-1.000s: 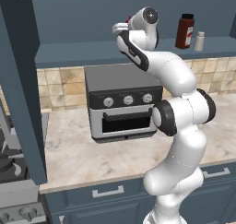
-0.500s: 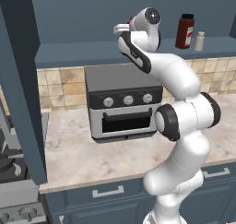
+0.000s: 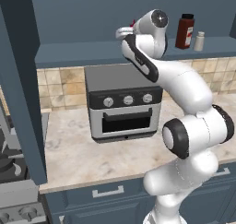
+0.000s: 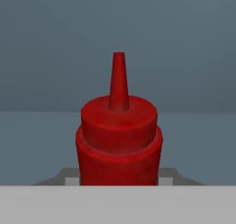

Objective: Collect the paprika, ketchup, and shaker from the cabinet and place them next to the stove.

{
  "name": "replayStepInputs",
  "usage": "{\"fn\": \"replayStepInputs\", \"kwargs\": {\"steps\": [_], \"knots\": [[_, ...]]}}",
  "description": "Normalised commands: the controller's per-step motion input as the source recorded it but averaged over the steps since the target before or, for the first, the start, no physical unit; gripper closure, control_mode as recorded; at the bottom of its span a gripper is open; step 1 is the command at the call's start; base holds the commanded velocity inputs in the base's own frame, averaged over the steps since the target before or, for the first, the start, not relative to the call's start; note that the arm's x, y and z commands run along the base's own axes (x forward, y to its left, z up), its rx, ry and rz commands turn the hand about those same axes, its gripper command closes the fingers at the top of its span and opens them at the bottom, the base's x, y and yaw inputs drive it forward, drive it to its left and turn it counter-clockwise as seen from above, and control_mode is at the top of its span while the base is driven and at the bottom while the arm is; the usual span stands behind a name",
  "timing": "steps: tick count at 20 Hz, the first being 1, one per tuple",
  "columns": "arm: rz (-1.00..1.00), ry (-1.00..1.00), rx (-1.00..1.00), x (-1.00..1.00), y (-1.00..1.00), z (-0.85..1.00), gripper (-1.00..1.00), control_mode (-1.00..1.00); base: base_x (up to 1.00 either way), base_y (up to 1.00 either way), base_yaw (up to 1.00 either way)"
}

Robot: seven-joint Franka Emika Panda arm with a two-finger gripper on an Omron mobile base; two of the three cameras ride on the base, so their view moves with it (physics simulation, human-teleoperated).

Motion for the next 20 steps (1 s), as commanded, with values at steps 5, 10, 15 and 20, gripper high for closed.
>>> {"fn": "replayStepInputs", "kwargs": {"steps": [5,10,15,20], "knots": [[0.13,0.0,0.0,-1.0,0.05,-0.22,1.0,-1.0,0.0,0.0,0.0],[0.29,0.0,0.0,-1.0,0.25,-0.46,1.0,-1.0,0.0,0.0,0.0],[0.28,0.0,-0.01,-1.0,0.64,-0.81,1.0,-1.0,0.0,0.0,0.0],[0.16,0.04,-0.04,-0.78,0.98,-0.97,1.0,-1.0,0.0,0.0,0.0]]}}
